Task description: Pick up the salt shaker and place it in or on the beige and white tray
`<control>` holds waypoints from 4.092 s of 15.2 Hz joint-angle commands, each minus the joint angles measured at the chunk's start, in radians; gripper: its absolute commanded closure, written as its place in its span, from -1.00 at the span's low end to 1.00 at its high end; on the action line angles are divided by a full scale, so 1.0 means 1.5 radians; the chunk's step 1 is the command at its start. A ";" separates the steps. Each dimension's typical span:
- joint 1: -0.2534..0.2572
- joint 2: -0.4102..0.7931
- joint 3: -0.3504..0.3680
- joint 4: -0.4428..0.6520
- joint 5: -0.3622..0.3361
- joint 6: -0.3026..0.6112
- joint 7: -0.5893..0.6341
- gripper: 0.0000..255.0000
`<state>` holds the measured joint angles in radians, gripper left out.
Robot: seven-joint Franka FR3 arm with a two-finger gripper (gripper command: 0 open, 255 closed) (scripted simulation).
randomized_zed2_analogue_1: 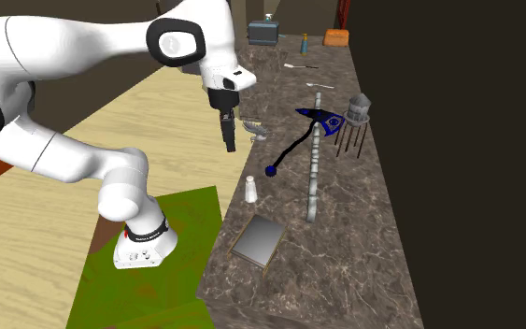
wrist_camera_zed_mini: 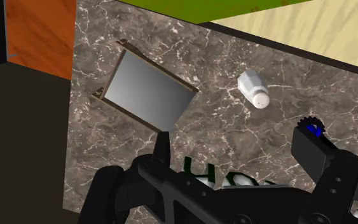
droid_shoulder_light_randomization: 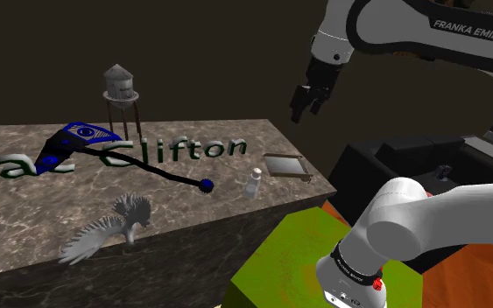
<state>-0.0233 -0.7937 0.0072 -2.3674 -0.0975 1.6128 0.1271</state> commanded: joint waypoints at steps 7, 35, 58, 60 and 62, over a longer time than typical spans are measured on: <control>0.016 0.078 0.016 -0.062 0.020 0.106 0.018 -1.00; 0.040 0.290 0.044 -0.155 0.043 0.359 0.046 1.00; 0.042 0.225 0.040 -0.059 0.048 0.199 0.036 1.00; 0.042 0.220 0.040 -0.045 0.048 0.180 0.035 1.00; 0.042 0.216 0.039 -0.030 0.049 0.161 0.034 1.00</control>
<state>0.0399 -0.4676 0.0669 -2.4252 -0.0245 1.8685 0.1787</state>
